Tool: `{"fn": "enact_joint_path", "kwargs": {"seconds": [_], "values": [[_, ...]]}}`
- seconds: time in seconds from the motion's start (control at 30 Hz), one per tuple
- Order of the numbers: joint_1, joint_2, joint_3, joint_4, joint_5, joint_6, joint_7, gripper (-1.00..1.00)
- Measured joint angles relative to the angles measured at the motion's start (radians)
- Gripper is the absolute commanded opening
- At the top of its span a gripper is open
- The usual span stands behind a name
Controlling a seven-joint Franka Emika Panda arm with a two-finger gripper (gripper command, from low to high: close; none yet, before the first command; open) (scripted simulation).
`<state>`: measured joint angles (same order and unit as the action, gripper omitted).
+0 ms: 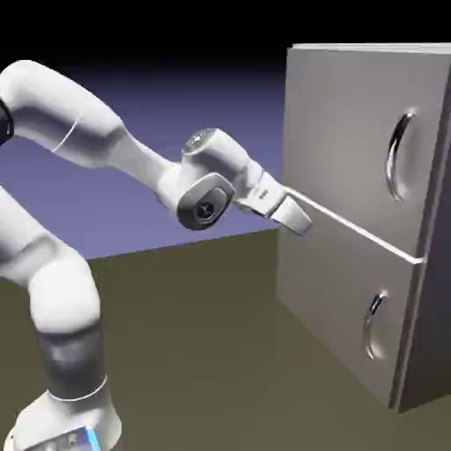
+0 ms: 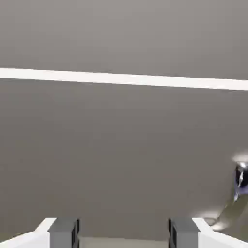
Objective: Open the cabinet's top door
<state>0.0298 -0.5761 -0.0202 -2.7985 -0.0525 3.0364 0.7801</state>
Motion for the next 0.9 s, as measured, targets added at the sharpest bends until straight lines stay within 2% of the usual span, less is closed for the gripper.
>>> {"fn": "enact_joint_path", "kwargs": {"seconds": [0.9], "values": [[0.399, -0.137, -0.453, 0.258, -1.174, -0.013, 0.874, 0.00]]}}
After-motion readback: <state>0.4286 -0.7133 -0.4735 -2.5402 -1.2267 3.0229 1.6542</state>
